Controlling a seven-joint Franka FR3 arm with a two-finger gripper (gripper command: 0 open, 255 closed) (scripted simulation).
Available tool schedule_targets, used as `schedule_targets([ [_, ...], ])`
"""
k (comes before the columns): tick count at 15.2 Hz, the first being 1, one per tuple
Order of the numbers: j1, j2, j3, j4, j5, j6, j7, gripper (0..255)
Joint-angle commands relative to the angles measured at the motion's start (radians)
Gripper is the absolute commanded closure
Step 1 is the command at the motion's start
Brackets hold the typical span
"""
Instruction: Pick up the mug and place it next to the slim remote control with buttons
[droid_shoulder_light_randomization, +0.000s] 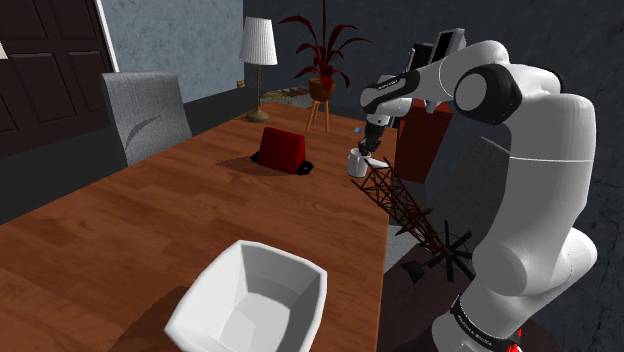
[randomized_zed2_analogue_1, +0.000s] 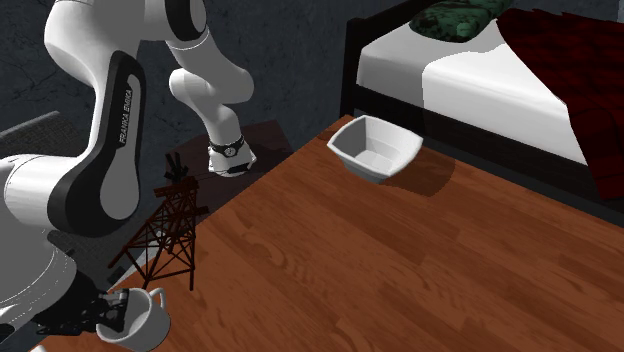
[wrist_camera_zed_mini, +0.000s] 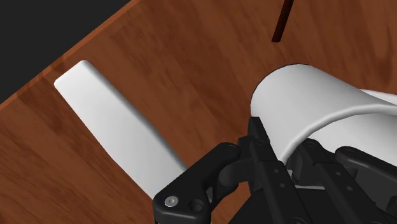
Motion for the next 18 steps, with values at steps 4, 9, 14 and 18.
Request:
schedule_targets([
  [4,0.000,0.000,0.000,0.000,0.000,0.000,0.000,0],
  [9,-0.002,-0.024,-0.003,0.034,-0.005,-0.057,0.003,0],
  [14,-0.003,-0.041,-0.005,0.070,-0.008,-0.110,0.006,0],
  [18,-0.003,-0.041,-0.005,0.070,-0.008,-0.110,0.006,0],
])
